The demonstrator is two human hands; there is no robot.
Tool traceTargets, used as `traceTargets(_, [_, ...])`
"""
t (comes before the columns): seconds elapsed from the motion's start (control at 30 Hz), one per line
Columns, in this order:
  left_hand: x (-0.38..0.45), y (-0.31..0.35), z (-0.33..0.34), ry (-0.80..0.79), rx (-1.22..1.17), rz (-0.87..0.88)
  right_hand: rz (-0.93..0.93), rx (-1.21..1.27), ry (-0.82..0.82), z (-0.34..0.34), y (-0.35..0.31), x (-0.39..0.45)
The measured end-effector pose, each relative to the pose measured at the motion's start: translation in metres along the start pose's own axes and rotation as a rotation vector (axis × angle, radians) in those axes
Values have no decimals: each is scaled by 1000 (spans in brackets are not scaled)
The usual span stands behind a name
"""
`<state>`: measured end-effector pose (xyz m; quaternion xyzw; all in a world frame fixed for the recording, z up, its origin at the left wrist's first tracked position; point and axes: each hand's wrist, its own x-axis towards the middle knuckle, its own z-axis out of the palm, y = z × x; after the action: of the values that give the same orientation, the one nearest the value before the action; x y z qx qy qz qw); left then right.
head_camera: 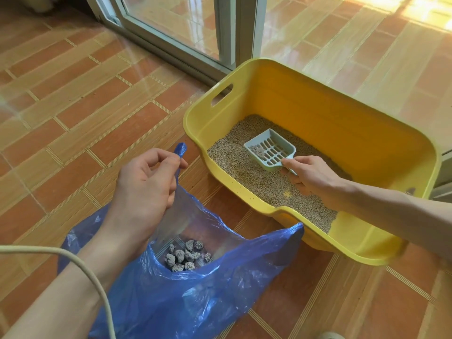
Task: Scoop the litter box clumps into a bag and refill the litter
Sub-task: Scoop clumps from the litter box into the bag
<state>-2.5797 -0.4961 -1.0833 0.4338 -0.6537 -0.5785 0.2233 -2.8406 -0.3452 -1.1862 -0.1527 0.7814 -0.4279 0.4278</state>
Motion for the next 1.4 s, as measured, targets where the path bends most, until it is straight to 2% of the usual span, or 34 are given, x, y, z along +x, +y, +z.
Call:
traceTargets(0.37, [-2,2,-5,13,-20,1,9,-9,0,3,-3,-4])
traceTargets(0.53, [-2,2,-6,15,-23,2,-81,-88,-13,-1,-13,-18])
traceTargets(0.63, [-3,3,-9,18,-29,3,-143,-132,-79,-1,-25,-32])
traceTargets(0.8, [-3,6,-19,54,-39,5,-171,-187,-299,5,-51,-61])
traceTargets(0.93, [-3,8,-23,76,-49,12,-237,-371,-466,14,-76,-75])
traceTargets(1.1, [-5,10,-25,67,-54,23,-342,-687,-557,39,-93,-87])
traceTargets(1.3, [-9,12,-26,61,-37,30,-520,-1101,-396,80,-80,-91])
traceTargets(1.4, [-10,13,-26,58,-29,30,-616,-1231,-319,97,-68,-88])
